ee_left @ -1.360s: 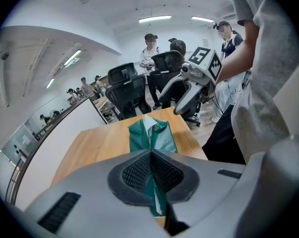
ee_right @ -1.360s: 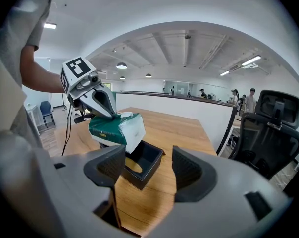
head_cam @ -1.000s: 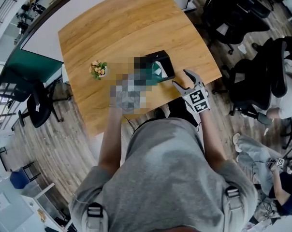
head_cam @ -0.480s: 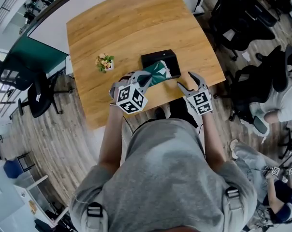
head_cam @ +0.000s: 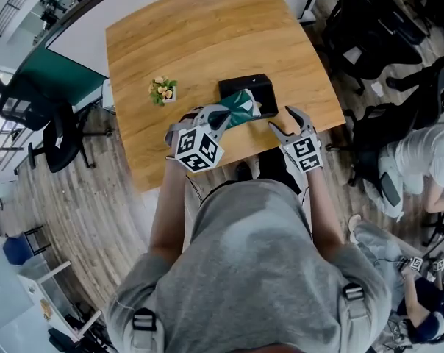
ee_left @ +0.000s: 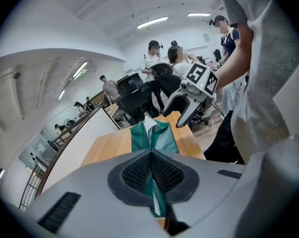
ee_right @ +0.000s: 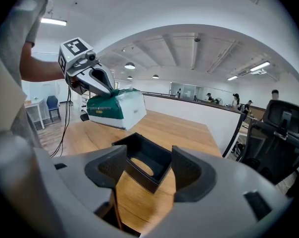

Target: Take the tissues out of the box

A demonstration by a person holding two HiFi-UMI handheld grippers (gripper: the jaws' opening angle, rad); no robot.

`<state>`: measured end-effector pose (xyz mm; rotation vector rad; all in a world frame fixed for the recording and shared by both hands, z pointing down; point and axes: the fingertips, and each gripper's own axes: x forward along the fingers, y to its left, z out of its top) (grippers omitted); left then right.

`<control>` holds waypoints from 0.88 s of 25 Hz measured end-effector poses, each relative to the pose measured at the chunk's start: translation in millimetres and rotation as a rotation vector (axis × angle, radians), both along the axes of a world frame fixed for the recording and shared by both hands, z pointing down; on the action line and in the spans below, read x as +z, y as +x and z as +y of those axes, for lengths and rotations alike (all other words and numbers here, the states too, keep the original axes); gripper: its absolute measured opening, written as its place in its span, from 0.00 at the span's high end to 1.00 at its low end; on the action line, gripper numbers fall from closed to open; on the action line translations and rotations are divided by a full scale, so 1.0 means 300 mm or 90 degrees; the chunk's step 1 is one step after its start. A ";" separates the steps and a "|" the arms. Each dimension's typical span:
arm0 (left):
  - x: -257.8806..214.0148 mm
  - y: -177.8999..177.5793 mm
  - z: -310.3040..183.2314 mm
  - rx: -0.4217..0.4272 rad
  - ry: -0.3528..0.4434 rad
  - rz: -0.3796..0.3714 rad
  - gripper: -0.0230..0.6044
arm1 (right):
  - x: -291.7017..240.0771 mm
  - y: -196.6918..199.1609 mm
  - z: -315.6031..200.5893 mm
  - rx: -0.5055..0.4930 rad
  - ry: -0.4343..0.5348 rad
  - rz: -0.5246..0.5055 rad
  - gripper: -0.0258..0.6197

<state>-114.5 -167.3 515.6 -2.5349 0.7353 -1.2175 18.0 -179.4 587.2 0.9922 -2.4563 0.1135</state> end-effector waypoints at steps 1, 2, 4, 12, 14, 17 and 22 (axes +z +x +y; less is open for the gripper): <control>0.000 -0.003 0.001 -0.001 0.000 0.000 0.93 | 0.000 -0.004 0.000 -0.001 0.001 0.000 0.53; 0.000 -0.004 0.003 -0.001 0.001 0.000 0.93 | 0.000 -0.006 0.002 -0.002 0.001 0.000 0.53; 0.001 -0.004 0.006 -0.002 0.000 0.002 0.93 | 0.000 -0.005 0.010 -0.002 0.000 0.002 0.54; 0.008 -0.027 0.007 -0.006 -0.004 0.003 0.93 | 0.004 -0.011 0.016 0.000 -0.002 0.011 0.54; 0.007 -0.026 0.006 -0.006 -0.004 0.004 0.93 | 0.007 -0.010 0.015 0.000 -0.003 0.012 0.55; 0.005 -0.028 0.006 -0.007 -0.004 0.004 0.93 | 0.006 -0.014 0.015 0.000 -0.004 0.012 0.55; 0.006 -0.040 0.007 -0.008 -0.005 0.003 0.93 | 0.005 -0.024 0.016 0.000 -0.003 0.014 0.55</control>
